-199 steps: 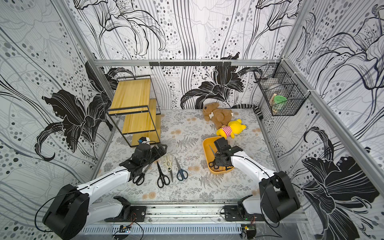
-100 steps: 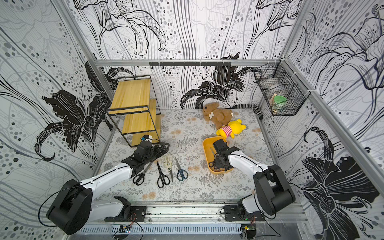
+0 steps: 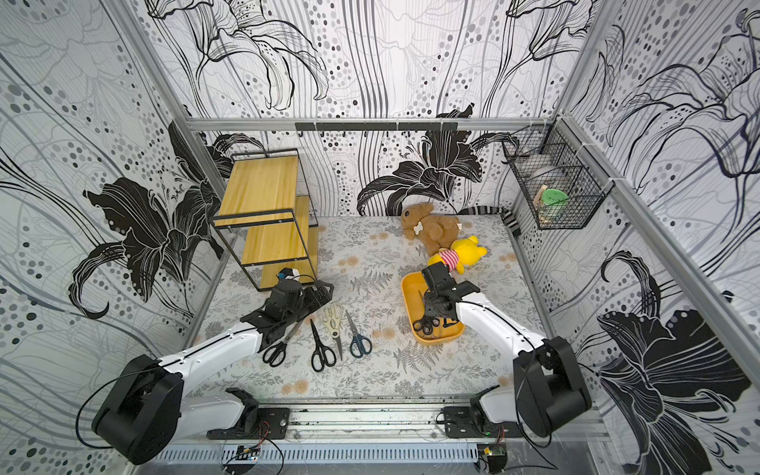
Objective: Put the scissors into the storage box
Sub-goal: Place the scissors in the storage box, then pick up the scissors from the center of the board.
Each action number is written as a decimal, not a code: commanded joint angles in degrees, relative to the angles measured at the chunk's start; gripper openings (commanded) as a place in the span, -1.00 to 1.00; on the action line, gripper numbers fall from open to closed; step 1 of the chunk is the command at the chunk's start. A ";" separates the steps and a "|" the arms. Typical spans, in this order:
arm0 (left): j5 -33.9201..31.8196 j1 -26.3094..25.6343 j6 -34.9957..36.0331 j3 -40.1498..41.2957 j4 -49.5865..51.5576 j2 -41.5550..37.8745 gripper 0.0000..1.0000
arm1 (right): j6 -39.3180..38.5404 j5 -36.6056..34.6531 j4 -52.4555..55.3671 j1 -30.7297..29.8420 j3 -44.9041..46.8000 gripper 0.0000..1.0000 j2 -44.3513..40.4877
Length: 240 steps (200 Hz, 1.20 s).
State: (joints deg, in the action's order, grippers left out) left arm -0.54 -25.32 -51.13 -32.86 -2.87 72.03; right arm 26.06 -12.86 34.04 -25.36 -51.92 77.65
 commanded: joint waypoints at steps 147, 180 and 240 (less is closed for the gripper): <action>-4.21 6.60 -3.97 4.51 2.56 -5.62 0.95 | -3.40 3.39 -4.17 -28.33 -13.64 -0.14 15.69; -3.99 8.21 -3.92 5.42 2.61 -6.36 0.95 | -2.39 5.54 -2.62 -32.36 -15.38 -0.23 21.36; -3.80 9.32 -3.86 6.10 2.46 -7.39 0.95 | 3.13 7.31 -2.74 -35.50 -14.36 -0.39 25.78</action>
State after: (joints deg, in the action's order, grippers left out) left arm -3.64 -16.60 -55.66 -27.57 0.16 65.82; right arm 26.02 -6.33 30.39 -60.29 -66.32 102.32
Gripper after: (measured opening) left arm 0.974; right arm 0.317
